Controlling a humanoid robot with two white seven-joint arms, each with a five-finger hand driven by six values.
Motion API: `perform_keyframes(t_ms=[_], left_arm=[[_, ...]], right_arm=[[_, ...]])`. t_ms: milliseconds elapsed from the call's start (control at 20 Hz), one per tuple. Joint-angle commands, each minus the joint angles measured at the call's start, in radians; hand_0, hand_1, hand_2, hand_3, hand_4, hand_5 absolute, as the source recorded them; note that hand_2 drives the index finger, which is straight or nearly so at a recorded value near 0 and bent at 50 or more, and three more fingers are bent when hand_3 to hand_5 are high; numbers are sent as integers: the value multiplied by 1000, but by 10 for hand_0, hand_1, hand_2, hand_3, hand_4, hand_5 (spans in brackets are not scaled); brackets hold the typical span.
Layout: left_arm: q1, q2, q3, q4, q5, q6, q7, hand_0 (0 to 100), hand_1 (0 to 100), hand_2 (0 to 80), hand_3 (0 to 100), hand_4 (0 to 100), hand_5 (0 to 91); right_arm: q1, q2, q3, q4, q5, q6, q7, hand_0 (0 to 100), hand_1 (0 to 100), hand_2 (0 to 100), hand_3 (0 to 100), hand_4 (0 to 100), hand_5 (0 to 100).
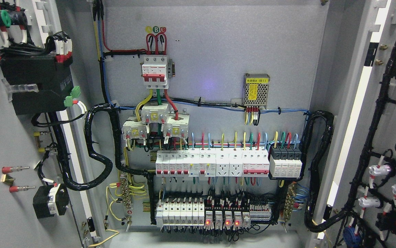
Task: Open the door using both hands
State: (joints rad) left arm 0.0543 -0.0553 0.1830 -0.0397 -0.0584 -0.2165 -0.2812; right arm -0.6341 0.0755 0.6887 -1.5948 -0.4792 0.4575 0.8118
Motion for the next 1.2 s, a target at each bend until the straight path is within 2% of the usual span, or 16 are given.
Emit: perform_keyframes(t_ms=[0, 100, 200, 251, 351, 401, 451, 651, 752, 802, 902, 1002, 1152], left_arm=[[-5, -1, 1, 0, 0, 0, 0, 0, 0, 0, 0, 0, 0], [-5, -3, 0, 0, 0, 0, 0, 0, 0, 0, 0, 0, 0], [-5, -6, -2, 0, 0, -1, 0, 0, 0, 0, 0, 0, 0], [-5, -8, -2, 0, 0, -1, 0, 0, 0, 0, 0, 0, 0], [-5, -8, -4, -2, 0, -1, 0, 0, 0, 0, 0, 0, 0], [-5, -9, -2, -2, 0, -1, 0, 0, 0, 0, 0, 0, 0], [-7, -9, -4, -2, 0, -1, 0, 0, 0, 0, 0, 0, 0], [-13, -9, -4, -2, 0, -1, 0, 0, 0, 0, 0, 0, 0], [-14, -9, -4, -3, 0, -3, 0, 0, 0, 0, 0, 0, 0], [-16, -9, -4, -6, 0, -9, 0, 0, 0, 0, 0, 0, 0], [-36, 0, 1, -2, -3, -21, -1, 0, 0, 0, 0, 0, 0], [-33, 5, -5, -14, -3, -55, -1, 0, 0, 0, 0, 0, 0], [22, 3, -33, -145, -5, -104, -1, 0, 0, 0, 0, 0, 0]], right_arm=[[39, -106, -124, -56, -1, -2, 0, 0, 0, 0, 0, 0, 0], [57, -106, -149, -74, 5, -2, -3, 0, 0, 0, 0, 0, 0], [86, -109, -152, -106, 10, -16, -38, 0, 0, 0, 0, 0, 0], [108, -123, -152, -125, 8, -35, -81, 0, 0, 0, 0, 0, 0], [160, -152, -152, -174, 2, -95, -202, 0, 0, 0, 0, 0, 0], [174, -157, -152, -186, -1, -124, -250, 0, 0, 0, 0, 0, 0], [186, -160, -153, -204, -1, -144, -276, 0, 0, 0, 0, 0, 0], [261, -203, -189, -318, -1, -160, -298, 0, 0, 0, 0, 0, 0], [316, -241, -213, -365, -1, -160, -350, 0, 0, 0, 0, 0, 0], [344, -249, -231, -388, -1, -163, -385, 0, 0, 0, 0, 0, 0], [385, -253, -268, -421, -2, -175, -433, 0, 0, 0, 0, 0, 0], [415, -253, -296, -447, -2, -192, -441, 0, 0, 0, 0, 0, 0], [462, -250, -333, -465, -2, -198, -444, 0, 0, 0, 0, 0, 0]])
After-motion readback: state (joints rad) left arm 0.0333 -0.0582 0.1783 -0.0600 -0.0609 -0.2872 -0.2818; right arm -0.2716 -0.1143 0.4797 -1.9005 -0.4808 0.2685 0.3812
